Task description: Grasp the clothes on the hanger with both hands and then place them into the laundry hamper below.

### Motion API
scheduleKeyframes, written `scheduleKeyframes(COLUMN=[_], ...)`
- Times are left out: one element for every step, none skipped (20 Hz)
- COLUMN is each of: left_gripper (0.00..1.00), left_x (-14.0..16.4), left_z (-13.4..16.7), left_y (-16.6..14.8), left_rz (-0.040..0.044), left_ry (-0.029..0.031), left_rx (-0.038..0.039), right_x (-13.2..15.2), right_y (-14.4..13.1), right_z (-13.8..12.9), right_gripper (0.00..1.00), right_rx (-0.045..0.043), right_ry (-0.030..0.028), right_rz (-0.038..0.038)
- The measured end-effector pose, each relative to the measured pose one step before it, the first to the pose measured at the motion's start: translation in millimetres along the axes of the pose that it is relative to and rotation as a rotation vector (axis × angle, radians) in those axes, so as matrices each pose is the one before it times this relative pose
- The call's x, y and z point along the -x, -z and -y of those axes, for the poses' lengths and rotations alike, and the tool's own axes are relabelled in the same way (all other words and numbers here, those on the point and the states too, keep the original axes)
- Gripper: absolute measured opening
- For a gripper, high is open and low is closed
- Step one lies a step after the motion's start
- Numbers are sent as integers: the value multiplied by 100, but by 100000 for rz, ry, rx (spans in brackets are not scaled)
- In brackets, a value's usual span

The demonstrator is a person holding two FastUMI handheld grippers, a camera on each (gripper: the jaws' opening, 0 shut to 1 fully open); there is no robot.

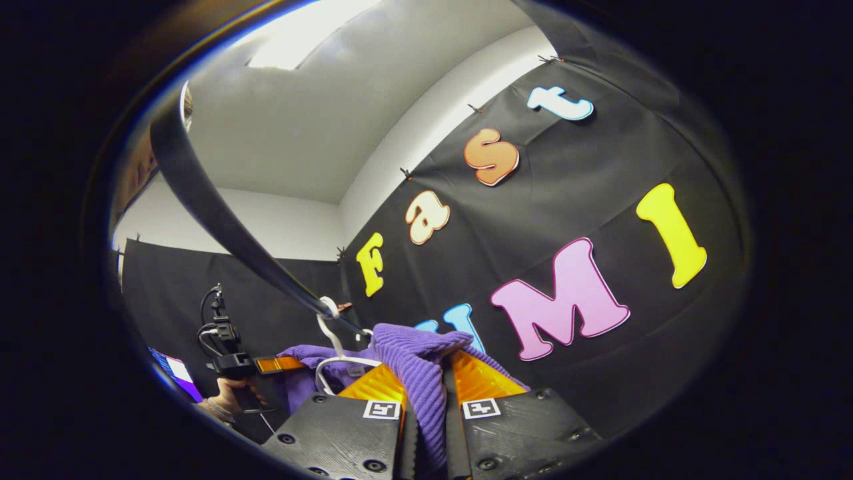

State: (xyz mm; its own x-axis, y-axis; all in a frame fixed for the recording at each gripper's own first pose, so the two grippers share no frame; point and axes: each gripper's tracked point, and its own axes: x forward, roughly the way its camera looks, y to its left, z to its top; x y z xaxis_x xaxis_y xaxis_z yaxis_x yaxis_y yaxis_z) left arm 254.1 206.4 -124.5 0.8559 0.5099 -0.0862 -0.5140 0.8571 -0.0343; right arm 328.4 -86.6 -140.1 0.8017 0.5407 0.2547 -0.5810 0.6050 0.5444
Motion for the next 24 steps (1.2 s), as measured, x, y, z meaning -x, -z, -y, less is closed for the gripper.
scheduleKeyframes(left_gripper=[12,12,12,12,12,12,12,12,12,12,12,12,12,12,12,12,12,12,12,12,12,12,12,12], left_x=[-562,-455,-438,-395,-192,-114,95,3,-242,-47,57,25,215,341,438,307,242,146,-42,-105,35,113,168,24], left_z=[-1263,-1057,-691,-284,109,-56,14,-14,30,298,405,489,634,647,626,730,740,791,1093,1090,959,1021,925,668], left_y=[1325,1248,1183,1036,792,896,1090,1011,1005,953,1101,1149,1465,1258,1332,1009,988,853,915,790,950,634,746,466], left_rz=[-2754,-2317,-2029,-1932,-649,-1246,-1068,-1394,-1602,-1742,-2221,-3010,-2784,-2342,-2119,-2024,-1968,-1818,-2020,-2633,-2066,-1212,-1242,-948], left_ry=[-3305,-2874,-1965,-316,670,274,355,29,322,1145,814,1515,1665,1476,1575,1416,1311,1533,2223,2446,2289,2015,1993,1515], left_rx=[-1747,-769,534,1753,2509,1322,150,-331,319,1278,1599,1096,666,272,44,171,263,544,764,515,183,-132,-379,-34], right_x=[-224,-255,-248,-175,167,-91,-40,-63,-88,-18,150,270,359,421,586,338,150,198,58,58,342,-33,167,144], right_y=[808,488,201,101,-381,-221,-4,107,-58,-77,127,253,194,251,315,241,164,447,905,1005,827,801,650,937], right_z=[-1011,-796,-121,213,192,370,418,480,384,231,333,255,640,735,958,892,969,776,804,951,665,676,540,927], right_gripper=[19,15,20,20,20,20,19,19,19,19,19,19,19,19,19,19,19,19,19,19,19,19,19,19], right_rx=[-136,207,750,247,-1174,-1041,-286,457,695,460,-304,-796,-177,241,1110,1035,513,460,-603,-925,5,886,1683,1699], right_ry=[-1685,-993,-228,420,878,845,951,1065,934,854,437,833,1678,2481,2978,3063,3316,2130,2936,2667,2282,2098,1954,2434], right_rz=[-1414,-1020,-638,-744,1414,636,-383,-427,-55,126,-134,-397,-458,-958,-1074,-848,-374,-459,-1773,-2241,-2084,-1721,-1499,-2175])
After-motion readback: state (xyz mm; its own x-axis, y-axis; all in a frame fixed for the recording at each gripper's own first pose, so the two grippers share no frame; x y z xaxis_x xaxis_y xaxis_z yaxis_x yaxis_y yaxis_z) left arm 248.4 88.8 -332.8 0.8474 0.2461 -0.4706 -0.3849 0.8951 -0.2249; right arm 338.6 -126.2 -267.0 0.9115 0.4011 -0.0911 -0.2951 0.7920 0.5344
